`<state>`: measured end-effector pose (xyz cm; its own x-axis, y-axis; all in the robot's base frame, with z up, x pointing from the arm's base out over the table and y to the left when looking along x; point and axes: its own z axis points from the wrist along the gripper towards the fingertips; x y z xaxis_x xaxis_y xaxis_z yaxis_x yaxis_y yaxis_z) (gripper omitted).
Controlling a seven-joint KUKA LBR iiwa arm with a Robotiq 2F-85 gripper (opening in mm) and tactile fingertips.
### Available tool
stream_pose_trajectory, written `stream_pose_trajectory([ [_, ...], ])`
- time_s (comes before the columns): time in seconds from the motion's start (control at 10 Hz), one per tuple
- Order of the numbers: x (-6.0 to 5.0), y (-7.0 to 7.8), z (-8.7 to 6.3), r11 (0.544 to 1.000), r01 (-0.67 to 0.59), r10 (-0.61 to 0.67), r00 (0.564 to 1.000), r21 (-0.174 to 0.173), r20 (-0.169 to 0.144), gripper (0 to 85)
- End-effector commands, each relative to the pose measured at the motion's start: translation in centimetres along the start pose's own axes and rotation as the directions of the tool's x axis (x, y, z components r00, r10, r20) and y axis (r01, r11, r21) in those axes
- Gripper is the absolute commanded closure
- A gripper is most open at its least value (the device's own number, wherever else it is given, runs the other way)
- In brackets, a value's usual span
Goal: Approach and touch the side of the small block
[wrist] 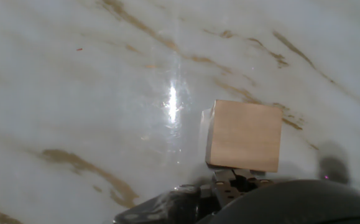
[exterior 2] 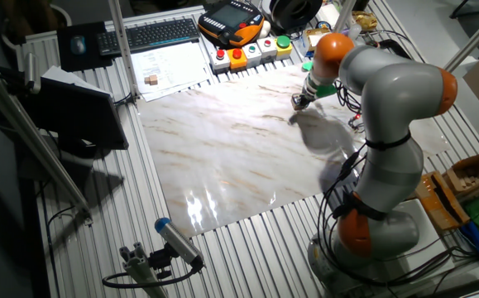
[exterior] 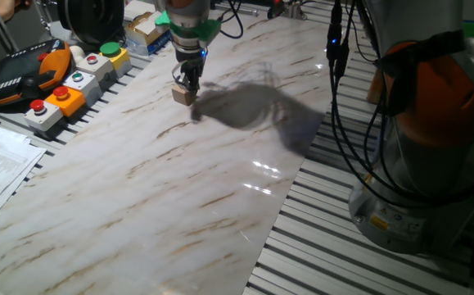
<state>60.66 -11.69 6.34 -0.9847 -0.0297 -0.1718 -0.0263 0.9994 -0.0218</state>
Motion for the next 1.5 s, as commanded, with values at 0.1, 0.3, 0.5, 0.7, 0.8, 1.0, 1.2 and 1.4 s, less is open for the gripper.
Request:
stream_pose_trajectory([
  [0.1, -0.4, 0.1, -0.7, 1.000, 0.004, -0.004, 1.000, 0.009, 0.008, 84.3],
  [0.3, 0.0, 0.0, -0.5, 1.000, 0.005, -0.005, 1.000, -0.015, -0.020, 84.3],
  [0.5, 0.3, 0.2, -0.9, 1.000, 0.004, -0.006, 0.998, -0.029, -0.066, 84.3],
  [0.7, 0.7, 1.0, -1.5, 1.000, -0.005, 0.003, 0.996, -0.019, -0.085, 84.3],
  [0.8, 1.0, 1.2, -2.2, 1.000, -0.004, 0.003, 0.995, -0.018, -0.096, 84.3],
  [1.0, 1.6, 1.6, -4.3, 1.000, -0.011, 0.007, 0.993, -0.027, -0.115, 84.3],
  [1.2, 2.2, 2.8, -6.4, 1.000, -0.019, 0.016, 0.992, -0.023, -0.125, 84.3],
  [1.4, 2.7, 4.6, -8.8, 1.000, -0.011, 0.009, 0.991, -0.010, -0.134, 84.3],
])
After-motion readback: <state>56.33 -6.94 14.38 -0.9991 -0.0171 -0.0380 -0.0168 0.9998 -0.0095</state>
